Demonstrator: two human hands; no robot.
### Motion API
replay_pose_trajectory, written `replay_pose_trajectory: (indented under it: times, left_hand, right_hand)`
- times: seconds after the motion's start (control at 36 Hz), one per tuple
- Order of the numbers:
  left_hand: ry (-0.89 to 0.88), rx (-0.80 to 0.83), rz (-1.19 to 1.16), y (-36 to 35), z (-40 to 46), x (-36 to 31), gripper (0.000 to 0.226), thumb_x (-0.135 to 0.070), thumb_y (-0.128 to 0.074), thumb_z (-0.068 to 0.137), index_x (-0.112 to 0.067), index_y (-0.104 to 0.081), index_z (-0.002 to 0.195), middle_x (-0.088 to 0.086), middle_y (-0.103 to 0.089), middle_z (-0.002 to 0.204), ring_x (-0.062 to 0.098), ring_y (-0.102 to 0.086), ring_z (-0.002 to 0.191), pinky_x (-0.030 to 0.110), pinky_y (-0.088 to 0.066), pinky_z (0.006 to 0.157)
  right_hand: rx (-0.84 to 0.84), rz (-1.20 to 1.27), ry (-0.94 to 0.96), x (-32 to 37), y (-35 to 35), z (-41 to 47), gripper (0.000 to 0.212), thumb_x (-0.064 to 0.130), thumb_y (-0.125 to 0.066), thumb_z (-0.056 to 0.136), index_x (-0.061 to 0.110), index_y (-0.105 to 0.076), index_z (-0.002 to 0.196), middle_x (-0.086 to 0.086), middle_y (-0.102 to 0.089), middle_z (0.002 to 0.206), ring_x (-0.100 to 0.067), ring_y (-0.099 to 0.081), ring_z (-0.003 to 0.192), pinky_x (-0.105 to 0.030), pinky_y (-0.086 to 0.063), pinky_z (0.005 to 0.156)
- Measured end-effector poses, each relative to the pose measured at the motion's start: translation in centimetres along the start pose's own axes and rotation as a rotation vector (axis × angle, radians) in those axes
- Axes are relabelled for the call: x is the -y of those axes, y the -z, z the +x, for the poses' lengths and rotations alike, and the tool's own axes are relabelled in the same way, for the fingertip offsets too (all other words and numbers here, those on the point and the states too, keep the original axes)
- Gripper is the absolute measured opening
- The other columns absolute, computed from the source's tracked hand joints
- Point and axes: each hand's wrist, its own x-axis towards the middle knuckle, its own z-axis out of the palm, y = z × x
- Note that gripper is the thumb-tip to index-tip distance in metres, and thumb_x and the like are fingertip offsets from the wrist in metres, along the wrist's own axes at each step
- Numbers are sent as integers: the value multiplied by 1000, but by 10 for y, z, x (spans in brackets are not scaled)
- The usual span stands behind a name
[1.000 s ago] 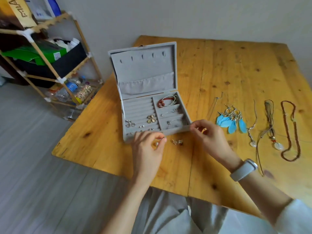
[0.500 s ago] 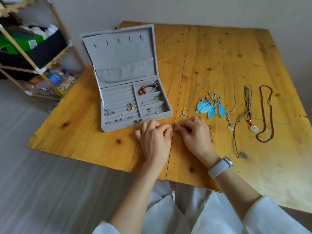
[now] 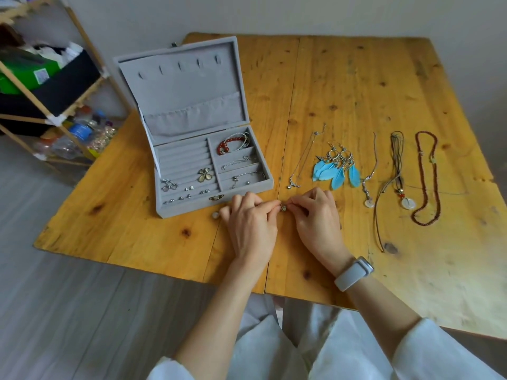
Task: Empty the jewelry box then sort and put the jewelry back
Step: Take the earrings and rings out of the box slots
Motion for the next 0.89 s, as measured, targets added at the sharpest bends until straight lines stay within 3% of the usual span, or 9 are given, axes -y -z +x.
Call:
replay_pose_trajectory:
  times: [0.19, 0.28, 0.42, 0.53, 0.67, 0.81, 0.89]
  left_hand:
    - [-19, -20, 13, 2, -3, -1, 20, -28, -64, 73, -28, -75, 90, -5, -55, 74, 14, -38, 78, 30, -15, 67]
    - [-33, -44, 3, 9, -6, -2, 22, -23, -65, 73, -28, -73, 93, -4, -57, 83, 15, -41, 84, 29, -15, 69]
    - [-40, -135, -16, 32, 3, 19, 24, -26, -54, 79, -26, -71, 96, -3, -59, 98, 18, -46, 95, 34, -25, 77]
    - [15, -195, 9, 56, 22, 52, 25, -27, -51, 80, -24, -71, 94, -2, -60, 97, 18, -48, 96, 33, -25, 78]
    - [155, -229, 105, 82, 38, 99, 17, -19, -61, 77, -21, -72, 90, 1, -61, 95, 21, -47, 92, 33, -23, 75]
    - [255, -115, 157, 93, 50, 125, 19, -13, -74, 74, -22, -74, 91, 4, -61, 96, 31, -53, 93, 40, -31, 77]
    - [282, -30, 169, 97, 60, 134, 19, -19, -68, 80, -24, -72, 99, 2, -58, 105, 29, -48, 102, 39, -29, 81]
  right_hand:
    - [24, 32, -23, 1, 4, -1, 13, 12, -64, 83, 9, -72, 93, -8, -54, 79, -20, -41, 78, -27, -29, 69]
    - [57, 96, -51, 2, 8, 0, 12, 13, -62, 86, 10, -70, 94, -7, -56, 85, -20, -48, 81, -27, -36, 71]
    - [41, 154, -39, 14, 16, 11, 15, 13, -57, 89, 13, -66, 101, 1, -54, 88, -12, -50, 80, -11, -35, 65]
    - [61, 206, 42, 42, 8, 28, 15, 11, -57, 88, 13, -67, 99, 0, -58, 88, -13, -52, 79, -19, -39, 69]
    - [164, 174, 180, 77, -24, 47, 14, 13, -58, 87, 13, -68, 97, -1, -60, 87, -17, -53, 84, -24, -39, 73]
    - [233, 75, 284, 104, -58, 64, 16, 15, -58, 86, 16, -70, 96, -7, -63, 89, -28, -51, 90, -40, -42, 79]
    - [309, -19, 331, 123, -79, 73, 20, 21, -55, 88, 22, -70, 102, -8, -61, 96, -31, -47, 98, -39, -36, 81]
